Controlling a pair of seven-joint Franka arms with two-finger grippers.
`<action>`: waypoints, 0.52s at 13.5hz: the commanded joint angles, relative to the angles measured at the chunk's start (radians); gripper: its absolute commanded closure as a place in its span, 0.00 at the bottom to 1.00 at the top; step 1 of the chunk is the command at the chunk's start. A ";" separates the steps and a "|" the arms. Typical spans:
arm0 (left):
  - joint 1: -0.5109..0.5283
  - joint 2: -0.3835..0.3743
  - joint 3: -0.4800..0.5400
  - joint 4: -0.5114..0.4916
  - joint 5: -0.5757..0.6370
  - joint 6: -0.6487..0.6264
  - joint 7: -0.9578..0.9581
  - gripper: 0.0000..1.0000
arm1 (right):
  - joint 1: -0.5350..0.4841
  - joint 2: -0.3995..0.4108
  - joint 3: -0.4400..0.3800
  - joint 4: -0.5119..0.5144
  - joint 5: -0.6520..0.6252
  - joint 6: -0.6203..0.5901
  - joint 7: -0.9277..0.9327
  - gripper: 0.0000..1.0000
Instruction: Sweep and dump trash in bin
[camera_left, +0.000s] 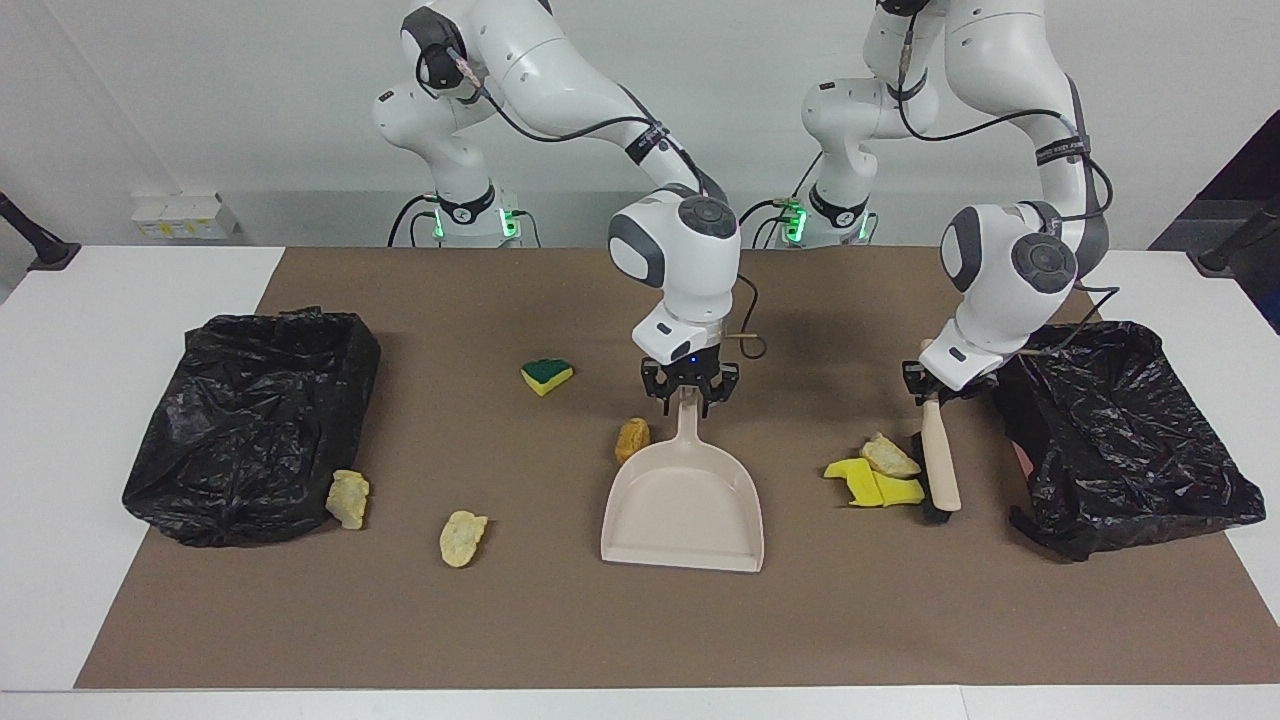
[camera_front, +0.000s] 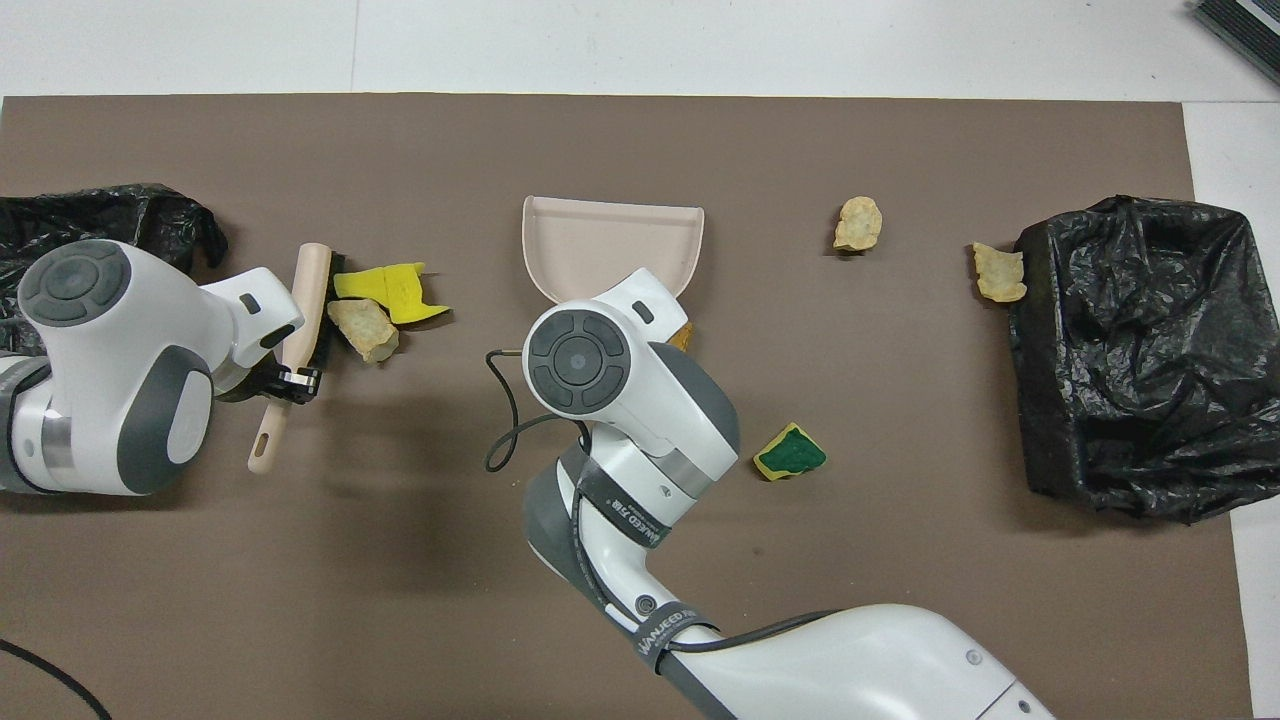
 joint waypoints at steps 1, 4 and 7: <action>-0.042 -0.045 0.009 -0.044 0.016 -0.005 -0.058 1.00 | -0.015 -0.037 0.010 0.005 0.000 -0.019 -0.121 1.00; -0.091 -0.047 0.006 -0.037 0.006 -0.023 -0.205 1.00 | -0.082 -0.107 0.017 -0.038 0.056 -0.028 -0.262 1.00; -0.082 -0.026 0.009 0.008 -0.059 -0.025 -0.328 1.00 | -0.147 -0.156 0.017 -0.044 0.102 -0.122 -0.538 1.00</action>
